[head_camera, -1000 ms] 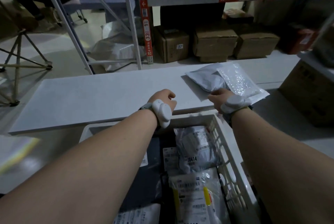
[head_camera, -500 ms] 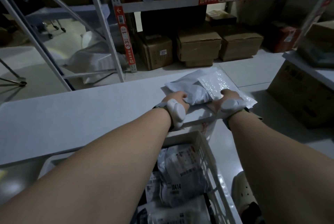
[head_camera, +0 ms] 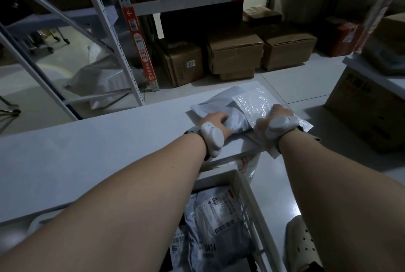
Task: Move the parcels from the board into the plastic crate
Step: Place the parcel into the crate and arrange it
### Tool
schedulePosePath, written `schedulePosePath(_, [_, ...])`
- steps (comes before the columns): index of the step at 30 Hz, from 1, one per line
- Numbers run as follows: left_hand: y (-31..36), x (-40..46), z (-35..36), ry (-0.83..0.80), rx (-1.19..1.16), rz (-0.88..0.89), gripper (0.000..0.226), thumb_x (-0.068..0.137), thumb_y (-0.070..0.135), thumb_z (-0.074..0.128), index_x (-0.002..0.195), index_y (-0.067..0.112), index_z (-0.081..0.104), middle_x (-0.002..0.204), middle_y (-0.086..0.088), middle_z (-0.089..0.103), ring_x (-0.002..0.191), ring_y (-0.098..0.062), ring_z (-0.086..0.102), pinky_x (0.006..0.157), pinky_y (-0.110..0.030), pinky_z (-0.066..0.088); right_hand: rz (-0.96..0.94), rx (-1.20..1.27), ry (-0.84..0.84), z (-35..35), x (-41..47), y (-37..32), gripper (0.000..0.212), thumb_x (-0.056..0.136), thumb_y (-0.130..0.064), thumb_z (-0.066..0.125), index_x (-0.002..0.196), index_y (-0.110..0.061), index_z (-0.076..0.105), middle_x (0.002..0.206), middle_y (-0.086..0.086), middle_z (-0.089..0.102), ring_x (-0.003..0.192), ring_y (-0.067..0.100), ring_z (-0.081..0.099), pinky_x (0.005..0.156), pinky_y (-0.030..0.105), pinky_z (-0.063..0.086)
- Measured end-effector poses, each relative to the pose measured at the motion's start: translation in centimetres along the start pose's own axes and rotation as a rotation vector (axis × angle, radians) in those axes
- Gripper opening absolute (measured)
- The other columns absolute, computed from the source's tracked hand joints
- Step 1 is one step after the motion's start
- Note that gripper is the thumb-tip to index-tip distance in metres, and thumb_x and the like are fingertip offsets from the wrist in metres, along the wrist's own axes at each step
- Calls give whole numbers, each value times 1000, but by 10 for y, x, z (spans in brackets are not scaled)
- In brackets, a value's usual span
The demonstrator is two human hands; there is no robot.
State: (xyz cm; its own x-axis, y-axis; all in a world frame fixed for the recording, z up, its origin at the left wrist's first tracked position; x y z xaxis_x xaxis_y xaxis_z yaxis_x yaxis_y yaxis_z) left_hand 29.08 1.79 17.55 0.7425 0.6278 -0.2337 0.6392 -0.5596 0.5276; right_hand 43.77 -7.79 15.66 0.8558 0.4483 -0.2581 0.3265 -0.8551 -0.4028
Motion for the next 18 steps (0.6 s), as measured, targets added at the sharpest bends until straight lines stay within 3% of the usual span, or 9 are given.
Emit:
schedulePosePath(3, [-2,-2,4,7,-47,-6,45,90,30,55,134,20,49,136,-5,54,123,-25,51,99,-25,38,-18,5,79,2,-7,4,55,55,-55,62,91,-15,47,92,10,48,83,26,49,66,29,36])
schedulePosePath(7, [-5,-10,6,15,-68,-16,40,91,27,54,130,20,52,131,-6,58,118,-27,54,100,-31,44,-7,44,23,2,-16,4,49,59,-52,75,83,-11,63,74,18,55,58,16,47,50,20,34])
schedulePosePath(9, [-5,-14,7,-6,-79,-9,38,89,24,56,126,21,56,125,-5,61,113,-26,57,98,-33,46,-8,42,-32,4,-17,1,50,62,-51,73,94,-12,67,78,11,60,70,21,57,56,23,43])
schedulePosePath(12, [-6,-19,8,-24,-88,3,31,87,23,58,117,18,61,117,-6,65,107,-27,60,95,-36,49,7,224,-89,12,-18,-3,67,76,-44,73,124,-1,57,124,18,58,116,34,55,91,35,45])
schedulePosePath(13, [-7,-22,9,-13,-89,-3,29,88,25,57,115,16,61,115,-7,65,105,-27,60,93,-35,49,0,274,-97,14,-20,-3,68,78,-41,73,128,1,54,131,20,54,122,34,51,95,35,43])
schedulePosePath(16, [-8,-32,9,36,-159,-25,30,89,32,57,112,14,59,106,-6,64,94,-24,59,80,-32,47,-7,376,-140,16,-30,-9,66,79,-33,74,131,1,51,135,19,52,125,33,50,84,32,40])
schedulePosePath(18, [-11,-39,9,87,-225,-41,26,87,34,59,104,15,56,91,0,60,82,-18,56,69,-28,43,-31,417,-141,16,-39,-15,65,81,-30,73,133,2,48,137,19,50,126,33,48,87,32,41])
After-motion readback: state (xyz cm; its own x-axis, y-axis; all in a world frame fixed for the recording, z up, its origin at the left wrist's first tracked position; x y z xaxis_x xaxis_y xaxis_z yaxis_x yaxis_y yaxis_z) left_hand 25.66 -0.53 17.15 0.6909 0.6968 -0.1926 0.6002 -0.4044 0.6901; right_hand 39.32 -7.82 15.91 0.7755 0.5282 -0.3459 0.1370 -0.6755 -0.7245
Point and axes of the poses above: each hand's wrist, its own x-axis towards the middle knuckle, its own z-axis out of the palm, y = z × x, the point moved 1 cm from there along x, towards the middle knuckle
